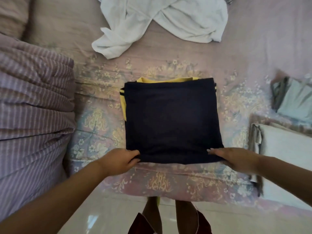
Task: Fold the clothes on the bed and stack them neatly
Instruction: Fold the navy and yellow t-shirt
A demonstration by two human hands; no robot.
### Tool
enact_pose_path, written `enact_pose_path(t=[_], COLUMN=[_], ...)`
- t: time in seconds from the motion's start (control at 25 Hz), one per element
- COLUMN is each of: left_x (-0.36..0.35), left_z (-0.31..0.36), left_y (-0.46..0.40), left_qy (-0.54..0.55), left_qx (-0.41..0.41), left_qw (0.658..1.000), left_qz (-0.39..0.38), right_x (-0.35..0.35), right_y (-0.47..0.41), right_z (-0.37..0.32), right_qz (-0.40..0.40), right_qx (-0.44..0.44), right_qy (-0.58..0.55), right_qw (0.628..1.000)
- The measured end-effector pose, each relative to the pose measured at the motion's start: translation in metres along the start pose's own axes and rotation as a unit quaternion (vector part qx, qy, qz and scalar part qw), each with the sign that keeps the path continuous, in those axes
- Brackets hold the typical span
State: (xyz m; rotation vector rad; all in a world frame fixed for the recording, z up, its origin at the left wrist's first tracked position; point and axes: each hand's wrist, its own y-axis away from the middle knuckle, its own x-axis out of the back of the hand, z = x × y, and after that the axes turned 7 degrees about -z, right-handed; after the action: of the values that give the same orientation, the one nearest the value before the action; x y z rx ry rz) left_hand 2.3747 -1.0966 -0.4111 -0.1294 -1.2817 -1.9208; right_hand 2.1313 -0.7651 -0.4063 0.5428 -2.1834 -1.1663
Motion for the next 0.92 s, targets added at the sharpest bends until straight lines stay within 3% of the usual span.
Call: enact_pose_path(t=[0.08, 0.16, 0.24, 0.28, 0.32, 0.36, 0.44, 0.56, 0.68, 0.8, 0.92], left_x=[0.04, 0.088, 0.125, 0.131, 0.129, 0.118, 0.088, 0.064, 0.063, 0.046, 0.039], left_z=[-0.01, -0.027, -0.036, -0.037, -0.035, -0.032, -0.021, -0.019, -0.021, -0.021, -0.021], left_y=[-0.012, -0.034, -0.059, -0.071, -0.081, -0.088, -0.099, -0.11, -0.118, -0.133, -0.14], left_qy=[0.148, 0.347, 0.549, 0.63, 0.684, 0.706, 0.694, 0.514, 0.435, 0.359, 0.317], left_qx=[0.039, 0.068, 0.077, 0.084, 0.093, 0.109, 0.152, 0.194, 0.22, 0.309, 0.371], left_qw=[0.988, 0.927, 0.795, 0.72, 0.666, 0.646, 0.653, 0.75, 0.739, 0.766, 0.76], left_qz=[0.009, 0.122, 0.246, 0.279, 0.283, 0.27, 0.262, 0.367, 0.465, 0.435, 0.429], right_x=[0.045, 0.098, 0.145, 0.158, 0.16, 0.151, 0.119, 0.089, 0.095, 0.101, 0.106], right_y=[0.006, 0.0, -0.015, -0.024, -0.034, -0.043, -0.063, -0.08, -0.096, -0.116, -0.127], right_z=[-0.003, 0.003, 0.011, 0.012, 0.013, 0.013, 0.013, 0.005, 0.002, 0.008, 0.004], right_qz=[0.045, 0.218, 0.369, 0.391, 0.377, 0.342, 0.296, 0.381, 0.48, 0.471, 0.468], right_qx=[-0.045, -0.045, -0.016, -0.007, -0.009, -0.025, -0.067, -0.053, -0.063, -0.162, -0.236], right_qy=[-0.104, -0.228, -0.412, -0.518, -0.593, -0.616, -0.591, -0.547, -0.515, -0.472, -0.428], right_qw=[0.993, 0.948, 0.833, 0.76, 0.712, 0.709, 0.748, 0.743, 0.707, 0.728, 0.736])
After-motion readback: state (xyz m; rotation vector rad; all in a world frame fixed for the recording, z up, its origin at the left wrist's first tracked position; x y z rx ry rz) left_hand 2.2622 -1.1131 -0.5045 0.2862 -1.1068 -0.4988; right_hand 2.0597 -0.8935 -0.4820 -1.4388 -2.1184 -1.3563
